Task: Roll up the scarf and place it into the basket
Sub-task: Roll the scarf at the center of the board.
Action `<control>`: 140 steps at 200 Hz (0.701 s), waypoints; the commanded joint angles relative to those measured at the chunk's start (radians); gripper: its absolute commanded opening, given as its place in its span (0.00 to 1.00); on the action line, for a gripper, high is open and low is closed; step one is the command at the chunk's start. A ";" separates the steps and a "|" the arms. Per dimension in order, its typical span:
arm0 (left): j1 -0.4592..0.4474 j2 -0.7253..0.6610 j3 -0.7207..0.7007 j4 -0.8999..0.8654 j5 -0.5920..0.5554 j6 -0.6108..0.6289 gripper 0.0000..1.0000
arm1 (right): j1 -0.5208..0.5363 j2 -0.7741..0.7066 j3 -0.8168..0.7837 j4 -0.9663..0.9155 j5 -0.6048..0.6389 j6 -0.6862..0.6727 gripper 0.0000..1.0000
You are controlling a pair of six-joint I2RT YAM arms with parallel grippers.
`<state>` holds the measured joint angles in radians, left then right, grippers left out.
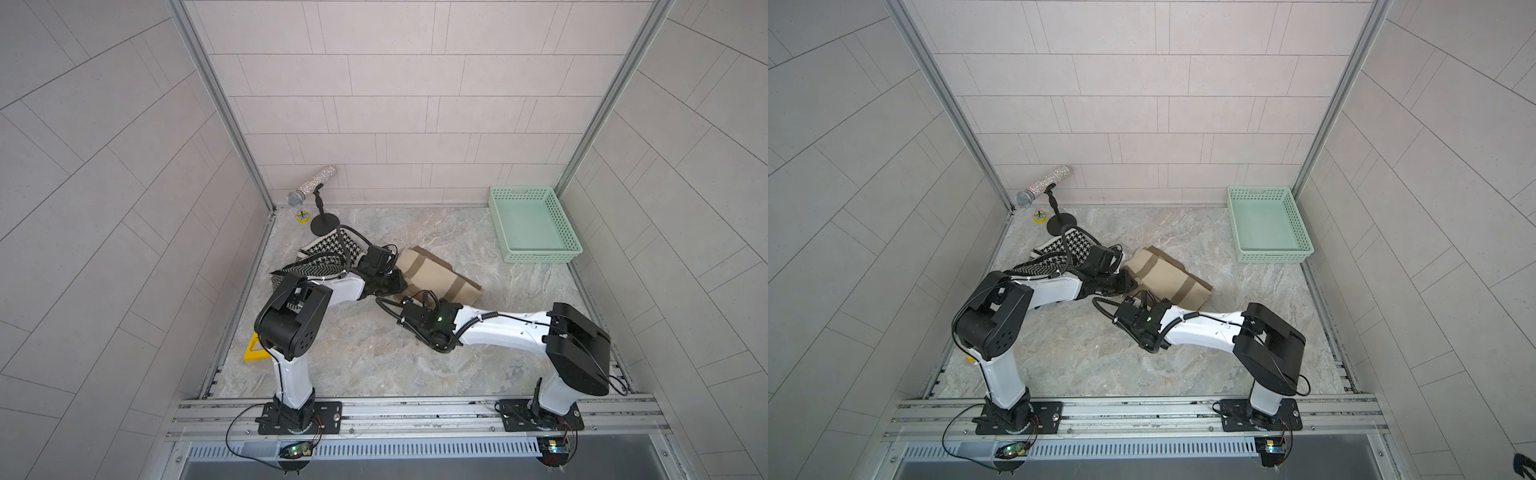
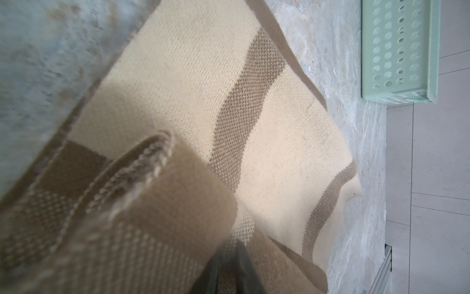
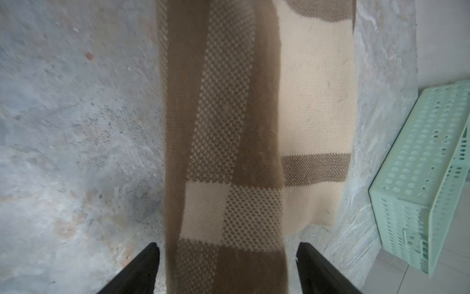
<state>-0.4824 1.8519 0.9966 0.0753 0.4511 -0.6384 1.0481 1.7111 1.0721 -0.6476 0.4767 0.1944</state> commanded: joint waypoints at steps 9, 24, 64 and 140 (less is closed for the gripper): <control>0.011 0.036 0.013 -0.103 0.000 0.011 0.19 | 0.000 0.076 0.007 0.035 0.030 -0.023 0.84; 0.012 0.038 0.026 -0.120 0.006 0.016 0.19 | -0.003 0.116 0.010 0.048 0.029 -0.034 0.83; 0.025 0.019 0.040 -0.147 0.030 0.015 0.26 | -0.025 0.199 0.033 0.045 -0.034 -0.018 0.62; 0.088 -0.320 -0.011 -0.316 -0.087 0.025 0.58 | -0.070 0.031 0.007 0.021 -0.574 0.190 0.00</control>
<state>-0.4129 1.6558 0.9985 -0.1272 0.4458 -0.6350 0.9993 1.7912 1.1080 -0.5953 0.2359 0.2810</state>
